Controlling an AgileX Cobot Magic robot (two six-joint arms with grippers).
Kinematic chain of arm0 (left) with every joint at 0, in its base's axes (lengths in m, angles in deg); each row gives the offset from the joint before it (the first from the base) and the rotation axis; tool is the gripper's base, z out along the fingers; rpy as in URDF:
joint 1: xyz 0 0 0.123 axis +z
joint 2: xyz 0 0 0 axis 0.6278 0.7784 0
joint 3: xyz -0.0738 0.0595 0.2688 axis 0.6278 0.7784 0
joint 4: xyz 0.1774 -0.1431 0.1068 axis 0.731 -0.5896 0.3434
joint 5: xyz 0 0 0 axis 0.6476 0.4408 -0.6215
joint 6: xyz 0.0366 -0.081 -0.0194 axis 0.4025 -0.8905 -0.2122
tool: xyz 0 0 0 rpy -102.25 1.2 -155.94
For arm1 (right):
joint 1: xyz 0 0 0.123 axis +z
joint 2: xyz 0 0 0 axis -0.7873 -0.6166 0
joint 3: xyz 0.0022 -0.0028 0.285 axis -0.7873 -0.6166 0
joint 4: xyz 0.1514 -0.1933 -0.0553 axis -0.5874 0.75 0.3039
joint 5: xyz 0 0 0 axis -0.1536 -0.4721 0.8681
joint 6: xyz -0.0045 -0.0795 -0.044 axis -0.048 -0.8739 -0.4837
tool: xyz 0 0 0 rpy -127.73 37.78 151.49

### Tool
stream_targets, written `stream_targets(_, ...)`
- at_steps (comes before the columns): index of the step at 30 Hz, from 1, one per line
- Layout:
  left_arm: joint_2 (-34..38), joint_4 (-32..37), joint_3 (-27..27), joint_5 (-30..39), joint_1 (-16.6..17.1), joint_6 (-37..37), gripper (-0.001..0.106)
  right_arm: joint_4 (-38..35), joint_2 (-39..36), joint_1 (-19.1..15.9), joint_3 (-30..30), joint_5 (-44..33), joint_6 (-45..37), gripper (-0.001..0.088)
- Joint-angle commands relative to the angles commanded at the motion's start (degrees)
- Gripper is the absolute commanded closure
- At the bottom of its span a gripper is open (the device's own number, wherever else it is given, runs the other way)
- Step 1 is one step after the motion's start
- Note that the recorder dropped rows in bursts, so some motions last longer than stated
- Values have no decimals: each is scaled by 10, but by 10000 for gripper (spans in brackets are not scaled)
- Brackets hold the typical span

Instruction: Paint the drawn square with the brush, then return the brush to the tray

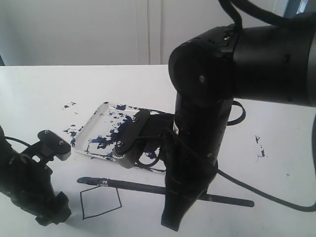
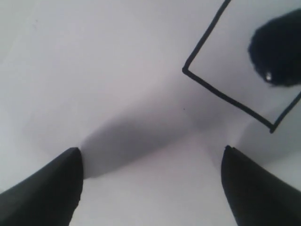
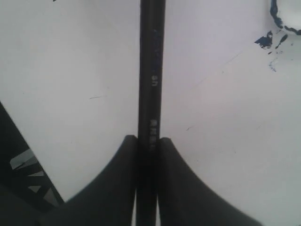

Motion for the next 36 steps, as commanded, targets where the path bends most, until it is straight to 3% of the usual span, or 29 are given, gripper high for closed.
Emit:
stream_targets(13, 59, 11, 0, -13, 0, -1, 227, 0, -54, 0, 0, 8, -1, 868)
stream_targets(36, 60, 11, 0, -11, 0, -4, 227, 37, -85, 0, 0, 45, -1, 868)
